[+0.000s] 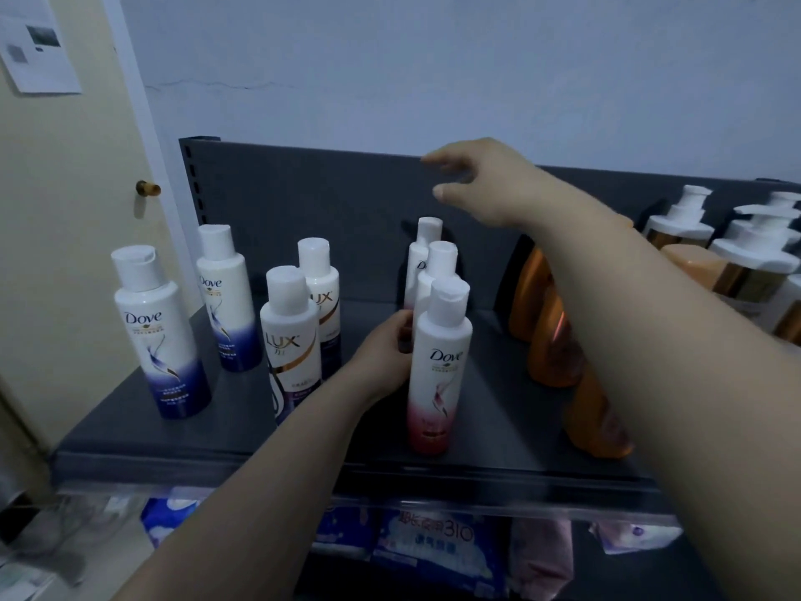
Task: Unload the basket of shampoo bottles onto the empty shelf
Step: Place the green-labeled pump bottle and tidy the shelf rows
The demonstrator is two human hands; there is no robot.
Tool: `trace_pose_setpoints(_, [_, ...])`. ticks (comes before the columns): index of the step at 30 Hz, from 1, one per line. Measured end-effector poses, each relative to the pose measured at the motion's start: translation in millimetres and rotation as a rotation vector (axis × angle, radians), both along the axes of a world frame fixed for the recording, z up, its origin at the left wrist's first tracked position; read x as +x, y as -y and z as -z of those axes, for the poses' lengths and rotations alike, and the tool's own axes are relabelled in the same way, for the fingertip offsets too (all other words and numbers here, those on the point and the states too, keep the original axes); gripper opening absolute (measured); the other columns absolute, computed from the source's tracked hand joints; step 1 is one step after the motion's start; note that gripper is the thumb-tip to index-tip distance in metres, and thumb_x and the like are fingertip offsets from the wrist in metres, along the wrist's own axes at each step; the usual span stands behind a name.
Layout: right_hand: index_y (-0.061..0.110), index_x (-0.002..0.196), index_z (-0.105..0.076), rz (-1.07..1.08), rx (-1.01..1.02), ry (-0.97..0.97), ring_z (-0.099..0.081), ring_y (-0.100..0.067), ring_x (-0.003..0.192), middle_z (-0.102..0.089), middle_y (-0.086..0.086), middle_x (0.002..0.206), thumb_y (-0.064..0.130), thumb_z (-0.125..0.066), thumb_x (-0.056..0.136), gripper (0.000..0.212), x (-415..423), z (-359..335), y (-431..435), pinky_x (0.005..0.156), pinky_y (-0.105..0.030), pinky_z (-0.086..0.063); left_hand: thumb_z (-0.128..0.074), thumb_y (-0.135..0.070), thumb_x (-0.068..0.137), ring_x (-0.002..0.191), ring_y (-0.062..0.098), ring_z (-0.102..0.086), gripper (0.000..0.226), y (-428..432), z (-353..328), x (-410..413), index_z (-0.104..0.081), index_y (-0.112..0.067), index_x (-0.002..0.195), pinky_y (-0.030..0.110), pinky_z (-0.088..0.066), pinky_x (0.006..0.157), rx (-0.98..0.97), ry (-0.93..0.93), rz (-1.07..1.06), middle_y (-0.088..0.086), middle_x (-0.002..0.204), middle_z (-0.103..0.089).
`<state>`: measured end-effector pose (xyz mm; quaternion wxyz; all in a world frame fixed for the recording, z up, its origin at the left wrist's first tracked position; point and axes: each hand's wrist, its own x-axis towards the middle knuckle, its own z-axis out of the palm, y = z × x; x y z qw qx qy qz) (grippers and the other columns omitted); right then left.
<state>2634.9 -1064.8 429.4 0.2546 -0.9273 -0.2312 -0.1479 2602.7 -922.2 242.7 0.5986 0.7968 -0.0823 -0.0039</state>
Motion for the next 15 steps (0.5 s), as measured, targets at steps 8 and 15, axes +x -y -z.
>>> trace_pose_setpoints(8, [0.025, 0.125, -0.061, -0.153, 0.214, 0.041, -0.058, 0.002, 0.107, -0.064, 0.011, 0.119, 0.030, -0.056, 0.094, 0.032, -88.9, 35.5, 22.4, 0.095, -0.020, -0.045, -0.060, -0.028, 0.093, 0.118, 0.013, -0.058, 0.044, -18.1, -1.2, -32.6, -0.049, -0.027, 0.136, 0.043, -0.046, 0.103, -0.147, 0.062, -0.138, -0.004, 0.127, -0.062])
trace_pose_setpoints(15, [0.020, 0.118, -0.067, -0.180, 0.101, -0.073, -0.062, -0.001, 0.098, -0.066, 0.013, 0.108, 0.025, -0.066, 0.089, 0.030, -99.4, 57.9, 20.7, 0.091, -0.029, -0.051, -0.068, -0.040, 0.082, 0.105, -0.001, -0.064, 0.038, -5.9, 8.0, -89.9, -0.058, -0.040, 0.118, 0.022, -0.053, 0.085, -0.117, 0.156, 0.066, -0.019, 0.113, -0.068])
